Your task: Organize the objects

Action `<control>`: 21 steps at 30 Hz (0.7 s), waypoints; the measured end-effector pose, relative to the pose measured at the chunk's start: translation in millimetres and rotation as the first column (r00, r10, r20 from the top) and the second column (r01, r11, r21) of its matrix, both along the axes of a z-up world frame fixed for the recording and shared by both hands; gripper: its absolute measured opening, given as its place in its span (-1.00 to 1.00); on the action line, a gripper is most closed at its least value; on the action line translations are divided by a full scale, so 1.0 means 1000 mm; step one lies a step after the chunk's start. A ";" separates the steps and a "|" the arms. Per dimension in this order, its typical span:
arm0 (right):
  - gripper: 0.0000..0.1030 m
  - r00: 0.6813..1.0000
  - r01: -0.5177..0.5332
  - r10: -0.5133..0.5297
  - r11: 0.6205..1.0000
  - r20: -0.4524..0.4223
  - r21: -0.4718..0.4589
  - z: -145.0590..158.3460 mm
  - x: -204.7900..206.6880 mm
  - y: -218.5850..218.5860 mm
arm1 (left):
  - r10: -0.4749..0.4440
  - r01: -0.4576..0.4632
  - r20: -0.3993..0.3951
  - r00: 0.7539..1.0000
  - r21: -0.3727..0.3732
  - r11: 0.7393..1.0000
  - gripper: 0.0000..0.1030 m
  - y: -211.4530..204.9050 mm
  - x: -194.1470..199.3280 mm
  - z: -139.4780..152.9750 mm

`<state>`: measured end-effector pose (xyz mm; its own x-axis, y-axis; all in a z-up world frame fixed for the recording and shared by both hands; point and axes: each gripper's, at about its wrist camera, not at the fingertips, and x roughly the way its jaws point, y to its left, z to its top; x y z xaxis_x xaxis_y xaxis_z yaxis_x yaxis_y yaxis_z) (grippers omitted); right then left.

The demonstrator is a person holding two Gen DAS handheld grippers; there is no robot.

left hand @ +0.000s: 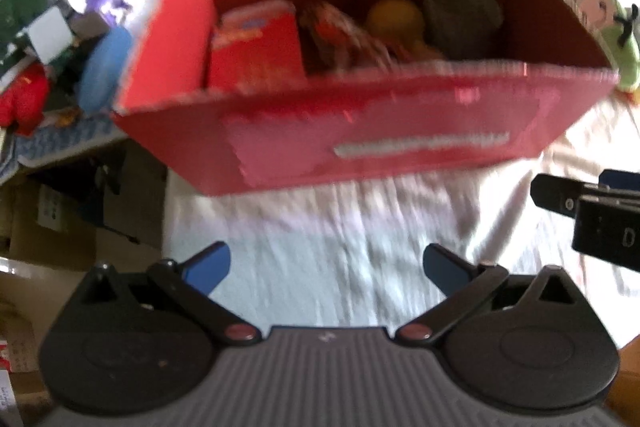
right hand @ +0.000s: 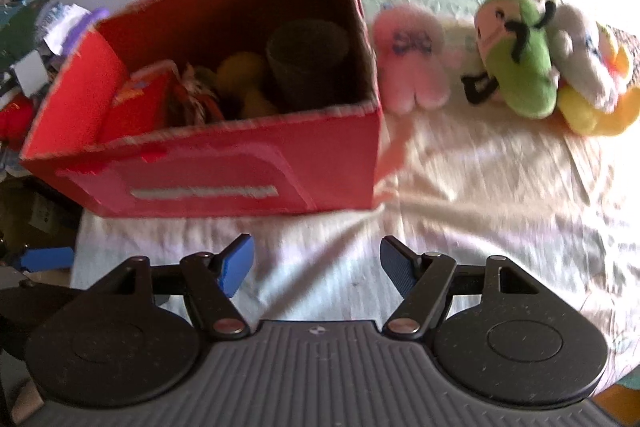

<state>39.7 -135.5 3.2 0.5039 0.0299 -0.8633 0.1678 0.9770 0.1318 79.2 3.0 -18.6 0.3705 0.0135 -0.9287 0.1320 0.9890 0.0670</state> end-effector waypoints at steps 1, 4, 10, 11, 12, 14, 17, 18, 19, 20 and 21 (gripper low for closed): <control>0.41 1.000 -0.002 0.002 1.000 0.013 0.004 0.005 0.001 0.000 | 0.005 -0.005 0.016 1.000 -0.004 1.000 0.99 0.002 0.002 0.007; 0.41 0.997 -0.009 0.008 1.000 0.077 0.003 0.025 0.004 0.002 | 0.016 -0.013 0.085 0.996 -0.028 1.000 0.99 0.008 0.007 0.033; 0.41 0.986 0.008 -0.008 1.000 0.169 0.001 0.055 0.019 0.003 | 0.033 -0.024 0.225 0.974 -0.043 0.999 0.99 0.015 0.024 0.074; 0.41 0.984 0.011 -0.011 1.000 0.178 -0.003 0.057 0.023 0.004 | 0.034 -0.022 0.230 0.973 -0.052 0.998 0.99 0.017 0.028 0.077; 0.41 0.982 0.013 -0.011 1.000 0.186 -0.006 0.059 0.025 0.004 | 0.035 -0.022 0.236 0.971 -0.058 0.998 0.99 0.017 0.032 0.080; 0.41 0.981 0.014 -0.012 1.000 0.196 -0.007 0.063 0.031 0.005 | 0.036 -0.021 0.251 0.967 -0.060 0.998 0.99 0.017 0.039 0.085; 0.41 0.977 0.018 -0.016 1.000 0.214 -0.007 0.069 0.035 0.004 | 0.035 -0.020 0.276 0.961 -0.056 0.998 0.99 0.017 0.045 0.090; 0.41 0.975 0.021 -0.017 1.000 0.223 -0.012 0.071 0.037 0.003 | 0.035 -0.020 0.282 0.959 -0.055 0.998 0.99 0.018 0.043 0.091; 0.41 0.973 0.026 -0.022 0.999 0.231 -0.017 0.073 0.038 0.003 | 0.037 -0.022 0.285 0.958 -0.057 0.998 0.99 0.019 0.045 0.091; 0.41 0.971 0.028 -0.023 0.999 0.237 -0.017 0.074 0.040 0.002 | 0.043 -0.026 0.286 0.957 -0.063 0.998 0.99 0.020 0.046 0.090; 0.41 0.969 0.025 -0.022 1.000 0.245 -0.008 0.074 0.040 0.001 | 0.046 -0.027 0.282 0.958 -0.068 0.997 0.99 0.020 0.047 0.089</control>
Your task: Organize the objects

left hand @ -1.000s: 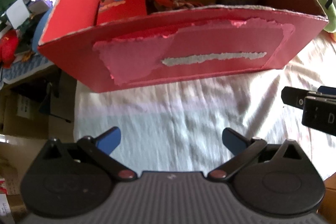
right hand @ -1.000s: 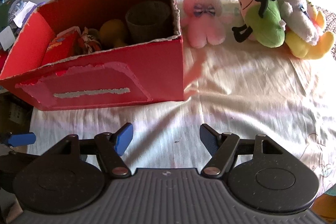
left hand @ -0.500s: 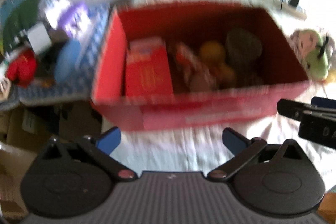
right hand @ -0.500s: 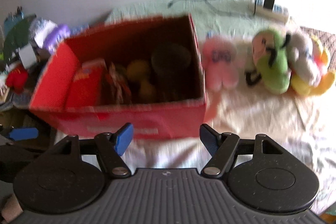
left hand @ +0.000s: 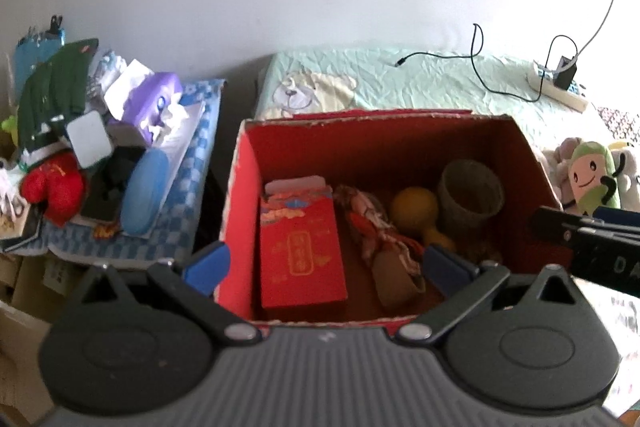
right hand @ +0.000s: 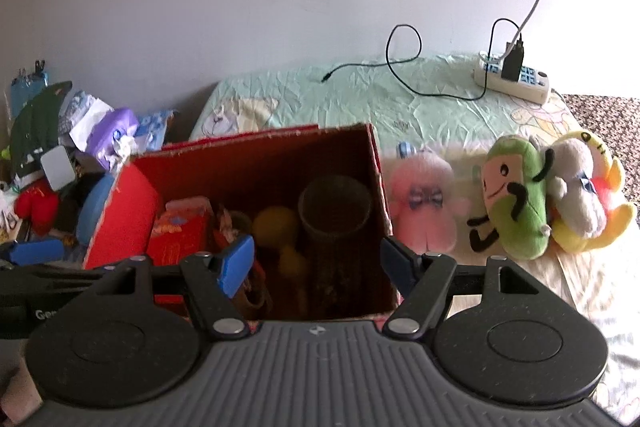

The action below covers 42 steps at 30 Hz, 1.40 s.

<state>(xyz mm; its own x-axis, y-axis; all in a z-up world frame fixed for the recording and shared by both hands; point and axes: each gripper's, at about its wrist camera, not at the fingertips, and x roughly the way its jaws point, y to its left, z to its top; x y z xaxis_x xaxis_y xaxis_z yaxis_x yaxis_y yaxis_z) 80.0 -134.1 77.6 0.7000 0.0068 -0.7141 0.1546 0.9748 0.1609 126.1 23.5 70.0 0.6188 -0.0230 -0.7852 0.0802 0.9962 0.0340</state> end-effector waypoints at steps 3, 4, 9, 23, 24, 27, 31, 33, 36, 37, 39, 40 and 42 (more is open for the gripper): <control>0.41 1.000 -0.013 0.013 1.000 0.006 0.020 -0.004 0.002 -0.001 | -0.006 0.006 -0.016 1.000 -0.011 1.000 0.99 0.000 0.005 -0.006; 0.41 1.000 -0.016 0.016 1.000 0.007 0.022 -0.006 0.003 -0.001 | -0.007 0.007 -0.020 1.000 -0.008 1.000 0.99 0.000 0.006 -0.009; 0.41 0.999 -0.048 0.049 0.996 -0.010 0.069 -0.019 0.012 -0.002 | -0.004 0.005 -0.033 0.999 0.025 1.000 0.99 -0.003 0.013 -0.024; 0.39 0.995 -0.082 0.087 0.993 -0.052 0.090 -0.053 0.057 -0.011 | -0.002 0.005 -0.043 0.999 0.062 0.998 0.99 -0.002 0.044 -0.055; 0.39 0.994 -0.085 0.091 0.992 -0.057 0.094 -0.055 0.059 -0.011 | 0.000 0.003 -0.053 0.999 0.056 0.998 0.99 -0.002 0.046 -0.057; 0.38 0.993 -0.089 0.096 0.991 -0.068 0.097 -0.061 0.064 -0.011 | 0.002 0.002 -0.072 0.997 0.051 0.999 0.99 -0.002 0.052 -0.063; 0.38 0.992 -0.106 0.109 0.993 -0.063 0.055 -0.063 0.067 -0.007 | 0.007 -0.003 -0.094 0.996 0.044 0.999 0.99 -0.003 0.056 -0.071; 0.37 0.991 -0.114 0.118 0.992 -0.062 0.062 -0.063 0.067 -0.007 | 0.012 -0.009 -0.105 0.994 0.032 0.999 0.99 -0.001 0.057 -0.073; 0.37 0.991 -0.115 0.118 0.992 -0.065 0.055 -0.063 0.068 -0.007 | 0.021 -0.018 -0.111 0.994 0.027 0.999 0.99 0.001 0.057 -0.075; 0.37 0.991 -0.116 0.120 0.992 -0.064 0.053 -0.064 0.068 -0.006 | 0.022 -0.019 -0.111 0.994 0.027 0.999 0.99 0.001 0.058 -0.076; 0.37 0.991 -0.115 0.118 0.992 -0.061 0.047 -0.064 0.069 -0.005 | 0.024 -0.022 -0.112 0.993 0.024 0.999 0.99 0.002 0.058 -0.077; 0.37 0.992 -0.114 0.116 0.992 -0.057 0.046 -0.065 0.068 -0.005 | 0.024 -0.021 -0.106 0.994 0.025 0.999 0.99 0.002 0.058 -0.077; 0.37 0.992 -0.112 0.114 0.993 -0.050 0.041 -0.065 0.069 -0.005 | 0.016 -0.014 -0.103 0.994 0.024 1.000 0.99 0.000 0.057 -0.078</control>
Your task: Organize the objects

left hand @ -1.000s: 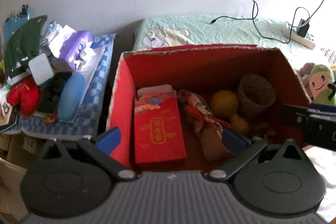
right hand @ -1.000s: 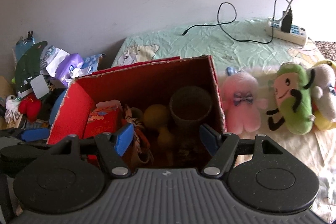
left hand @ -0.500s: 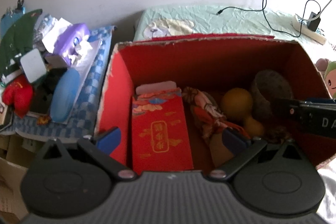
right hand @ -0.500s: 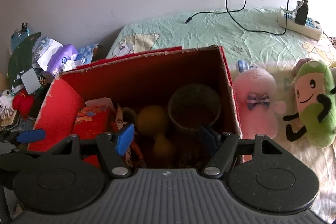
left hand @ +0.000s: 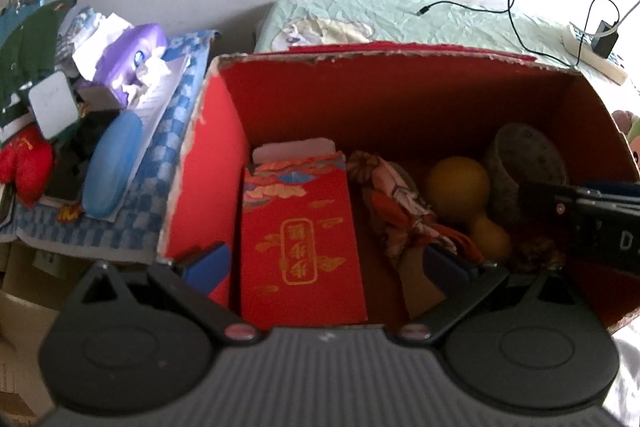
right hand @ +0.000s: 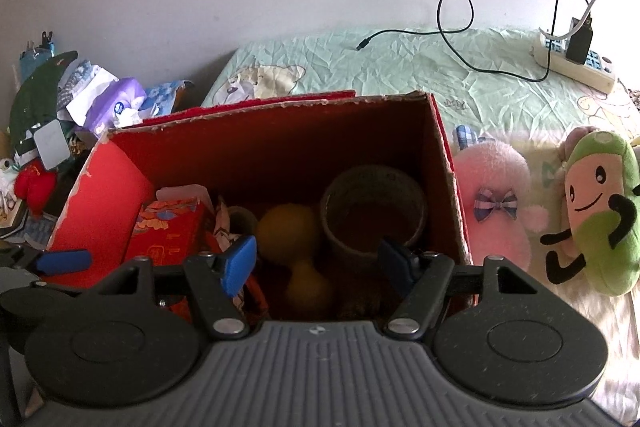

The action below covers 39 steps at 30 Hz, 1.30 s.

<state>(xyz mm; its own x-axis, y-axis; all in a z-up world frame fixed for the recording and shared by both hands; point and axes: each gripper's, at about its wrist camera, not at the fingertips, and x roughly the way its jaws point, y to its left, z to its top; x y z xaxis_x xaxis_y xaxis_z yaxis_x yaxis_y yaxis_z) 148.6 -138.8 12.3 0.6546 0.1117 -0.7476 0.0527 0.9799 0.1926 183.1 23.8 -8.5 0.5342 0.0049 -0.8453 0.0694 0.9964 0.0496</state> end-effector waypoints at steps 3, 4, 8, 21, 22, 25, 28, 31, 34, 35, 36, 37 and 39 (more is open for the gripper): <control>0.37 1.000 -0.004 0.004 1.000 -0.001 -0.011 -0.001 0.000 0.002 | -0.008 0.008 -0.003 1.000 -0.002 1.000 0.99 -0.001 -0.001 -0.001; 0.36 1.000 -0.003 0.003 1.000 0.000 -0.012 -0.001 0.000 0.002 | -0.009 0.009 -0.004 1.000 -0.003 1.000 0.99 -0.002 -0.001 -0.001; 0.36 1.000 0.008 -0.008 1.000 0.007 -0.004 0.000 -0.001 0.000 | -0.010 0.010 -0.004 1.000 -0.002 1.000 0.99 -0.002 -0.001 -0.001; 0.36 1.000 0.023 -0.023 1.000 0.017 -0.010 0.000 -0.004 -0.004 | -0.021 0.020 -0.013 1.000 -0.013 1.000 0.99 -0.004 -0.003 -0.002; 0.36 1.000 0.023 -0.023 1.000 0.017 -0.010 0.000 -0.004 -0.004 | -0.020 0.020 -0.013 1.000 -0.015 1.000 0.99 -0.004 -0.004 -0.002; 0.36 1.000 0.021 -0.020 0.999 0.011 -0.029 0.000 -0.003 -0.002 | -0.021 0.020 -0.013 1.000 -0.018 1.000 0.99 -0.004 -0.004 -0.002; 0.36 1.000 0.022 -0.022 0.999 0.002 -0.047 -0.001 -0.003 0.000 | -0.017 0.017 -0.014 1.000 -0.022 1.000 0.99 -0.003 -0.004 -0.001; 0.36 1.000 0.030 -0.030 0.998 -0.008 -0.060 -0.001 -0.002 0.001 | -0.014 0.013 -0.017 1.000 -0.021 1.000 0.99 -0.002 -0.004 0.000; 0.36 0.999 0.040 -0.042 0.997 -0.026 -0.068 0.000 -0.001 0.001 | -0.012 0.011 -0.035 0.999 -0.034 0.999 0.99 -0.002 -0.005 0.002; 0.36 0.999 0.040 -0.042 0.997 -0.031 -0.072 0.000 -0.001 0.002 | -0.012 0.011 -0.038 0.999 -0.042 0.999 0.99 -0.002 -0.006 0.002; 0.36 0.999 0.040 -0.043 0.996 -0.033 -0.075 -0.001 -0.001 0.002 | -0.012 0.011 -0.037 0.999 -0.043 0.999 0.99 -0.002 -0.006 0.003; 0.36 0.999 0.040 -0.043 0.996 -0.034 -0.078 -0.001 -0.002 0.003 | -0.013 0.011 -0.035 0.999 -0.039 0.999 0.99 -0.002 -0.007 0.002; 0.36 0.999 0.039 -0.042 0.996 -0.035 -0.086 -0.001 -0.002 0.004 | -0.009 0.007 -0.038 0.999 -0.034 0.999 0.99 -0.002 -0.006 0.001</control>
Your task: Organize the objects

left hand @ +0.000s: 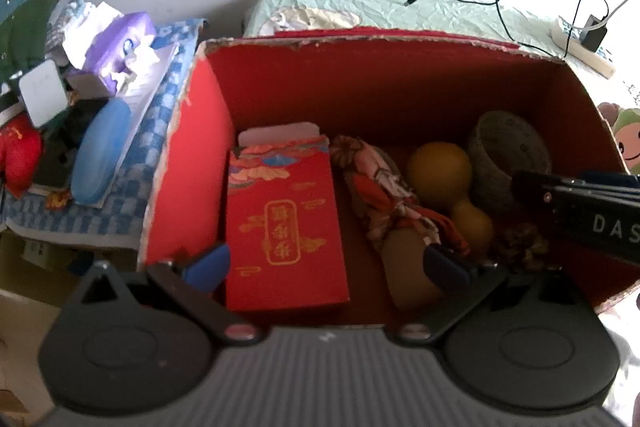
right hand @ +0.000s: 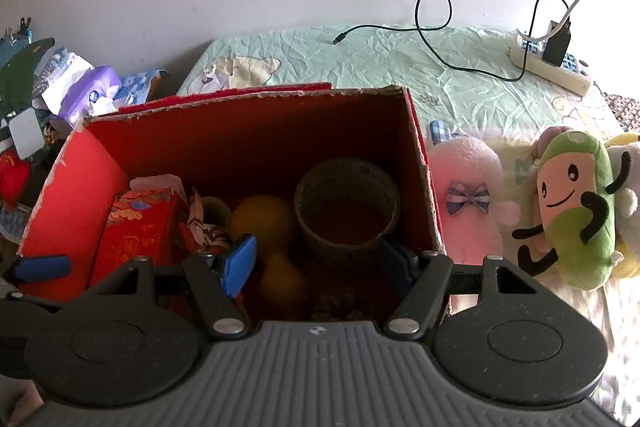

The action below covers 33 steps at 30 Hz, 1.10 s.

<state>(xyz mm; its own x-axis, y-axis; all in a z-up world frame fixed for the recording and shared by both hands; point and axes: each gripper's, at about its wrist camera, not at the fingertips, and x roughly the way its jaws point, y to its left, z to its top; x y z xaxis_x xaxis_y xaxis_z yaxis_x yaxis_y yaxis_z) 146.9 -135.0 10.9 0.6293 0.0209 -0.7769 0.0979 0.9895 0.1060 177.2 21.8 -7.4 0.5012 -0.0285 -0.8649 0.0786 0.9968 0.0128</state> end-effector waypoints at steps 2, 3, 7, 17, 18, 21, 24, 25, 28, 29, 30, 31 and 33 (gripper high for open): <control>0.37 1.000 0.000 0.000 1.000 -0.002 -0.002 0.000 0.000 0.000 | 0.001 -0.001 -0.001 1.000 -0.009 1.000 0.99 0.000 -0.001 0.000; 0.38 1.000 -0.001 0.001 1.000 -0.002 -0.001 0.000 0.000 0.000 | 0.001 -0.001 -0.001 1.000 -0.011 1.000 0.99 0.001 -0.001 0.000; 0.39 1.000 -0.002 0.002 1.000 0.000 -0.003 0.000 0.000 0.001 | -0.003 0.003 -0.004 1.000 0.004 1.000 0.99 -0.001 -0.001 -0.002; 0.43 1.000 -0.010 0.010 1.000 0.027 -0.010 -0.002 -0.002 0.003 | 0.001 -0.002 0.013 1.000 0.049 0.999 0.99 -0.008 -0.002 -0.007; 0.43 0.999 -0.013 0.013 1.000 0.030 -0.007 -0.002 -0.002 0.004 | 0.002 -0.002 0.015 1.000 0.052 0.999 0.99 -0.008 -0.001 -0.008; 0.43 0.999 -0.027 0.027 1.000 0.040 0.003 -0.003 0.001 0.006 | -0.004 0.003 0.017 1.000 0.047 0.999 0.99 -0.008 0.002 -0.007; 0.43 0.997 -0.044 0.044 0.999 0.060 -0.008 -0.005 0.005 0.010 | 0.007 -0.009 0.031 1.000 0.058 0.998 0.99 -0.006 0.008 -0.006; 0.43 0.997 -0.046 0.047 0.999 0.066 -0.014 -0.006 0.007 0.011 | 0.006 -0.008 0.035 0.999 0.058 0.998 0.99 -0.005 0.010 -0.006; 0.48 0.995 -0.051 0.054 0.998 0.078 -0.039 -0.008 0.013 0.014 | 0.002 -0.005 0.047 0.999 0.074 0.997 0.99 -0.006 0.014 -0.007; 0.48 0.995 -0.053 0.057 0.998 0.086 -0.044 -0.009 0.014 0.014 | 0.000 -0.004 0.051 0.999 0.082 0.997 0.99 -0.007 0.015 -0.008; 0.49 0.994 -0.058 0.062 0.997 0.095 -0.050 -0.010 0.016 0.015 | -0.003 -0.001 0.053 0.999 0.086 0.996 0.99 -0.008 0.016 -0.009; 0.49 0.993 -0.062 0.068 0.996 0.096 -0.059 -0.010 0.018 0.016 | -0.004 -0.001 0.054 0.999 0.093 0.996 0.99 -0.009 0.017 -0.010; 0.52 0.993 -0.070 0.075 0.996 0.090 -0.056 -0.010 0.020 0.015 | -0.006 -0.001 0.059 0.998 0.104 0.995 0.99 -0.011 0.020 -0.012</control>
